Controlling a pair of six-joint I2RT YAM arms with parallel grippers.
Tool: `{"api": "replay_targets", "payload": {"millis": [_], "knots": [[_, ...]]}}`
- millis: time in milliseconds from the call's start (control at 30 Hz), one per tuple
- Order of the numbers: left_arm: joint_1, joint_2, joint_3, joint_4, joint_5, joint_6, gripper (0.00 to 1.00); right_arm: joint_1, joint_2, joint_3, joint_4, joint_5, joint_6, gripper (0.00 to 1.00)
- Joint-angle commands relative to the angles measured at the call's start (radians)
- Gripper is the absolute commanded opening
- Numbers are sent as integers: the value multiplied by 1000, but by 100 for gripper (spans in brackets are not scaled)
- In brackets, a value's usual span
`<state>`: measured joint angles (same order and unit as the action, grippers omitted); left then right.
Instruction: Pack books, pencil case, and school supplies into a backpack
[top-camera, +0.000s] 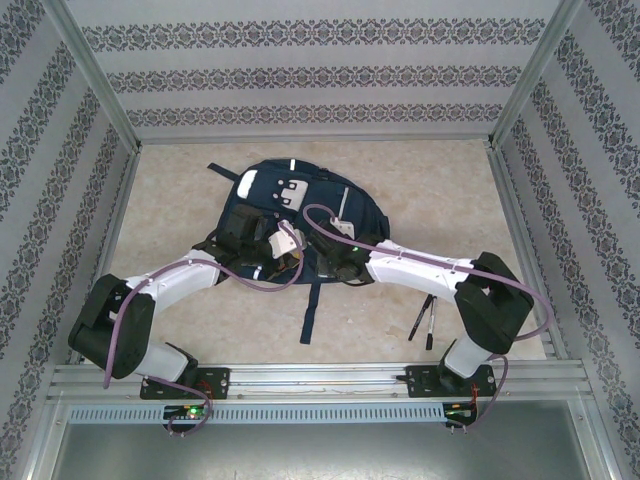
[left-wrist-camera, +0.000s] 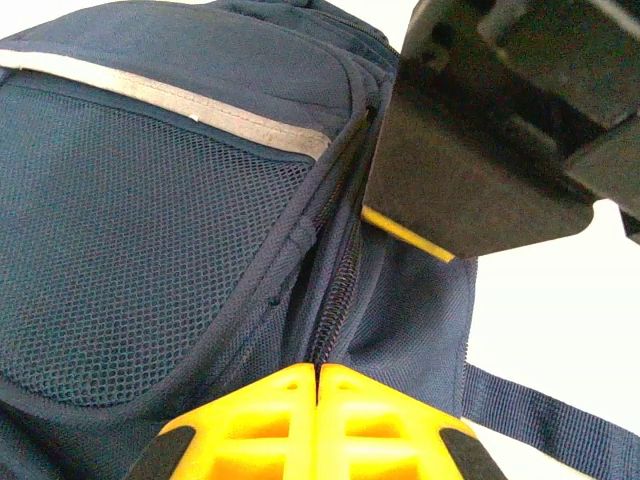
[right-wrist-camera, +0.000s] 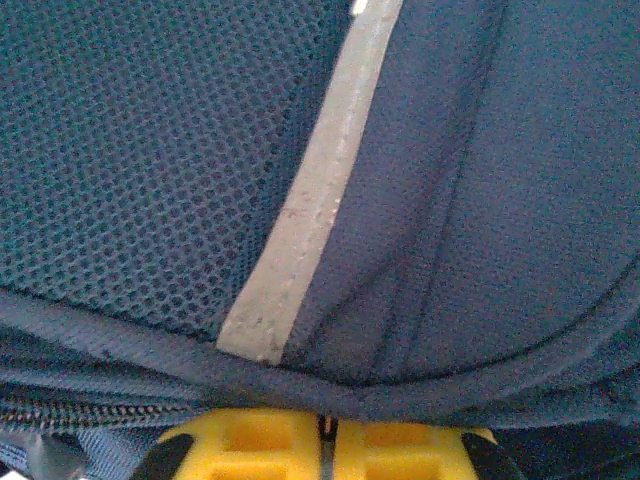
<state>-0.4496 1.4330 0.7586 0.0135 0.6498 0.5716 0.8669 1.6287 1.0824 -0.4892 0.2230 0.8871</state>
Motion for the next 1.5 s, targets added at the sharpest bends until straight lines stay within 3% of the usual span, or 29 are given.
{"api": "replay_targets", "payload": {"millis": [0,100,300,533,600,667,833,933,1033,1067,1133,1200,1267,1367,1467], "knots": [[12,-43,5,-41,-4,69,0,-50,-60,-33,-21,-31,-29,0],[35,-47,14,-90,-22,121,0,-132,-99,-81,-17,-195,-94,0],[79,-68,6,-145,-20,277,0,-275,-131,-123,-99,-314,-275,0],[179,-59,10,-201,83,357,0,-395,-171,-155,-115,-309,-381,0],[210,-45,11,-168,44,318,0,-408,-185,-163,-110,-336,-411,0],[243,-12,26,-95,-37,203,0,-401,-195,-172,-84,-441,-459,0],[272,117,144,-52,-168,34,0,-291,-192,-158,-29,-613,-449,0],[274,153,238,-109,-208,-101,15,-231,-184,-139,35,-627,-375,0],[253,83,249,-249,72,75,32,-219,-160,-106,54,-629,-328,0],[232,31,216,-280,168,177,46,-222,-153,-102,74,-651,-315,0],[209,-50,142,-275,288,296,63,-231,-145,-104,117,-698,-292,0],[185,-76,102,-239,318,320,64,-243,-128,-104,151,-761,-276,0],[147,-53,107,-304,333,398,64,-251,-107,-96,172,-830,-259,0],[59,4,123,-371,230,466,63,-255,-74,-79,181,-914,-240,0],[-10,38,106,-327,135,465,63,-249,-68,-81,195,-941,-218,0]]}}
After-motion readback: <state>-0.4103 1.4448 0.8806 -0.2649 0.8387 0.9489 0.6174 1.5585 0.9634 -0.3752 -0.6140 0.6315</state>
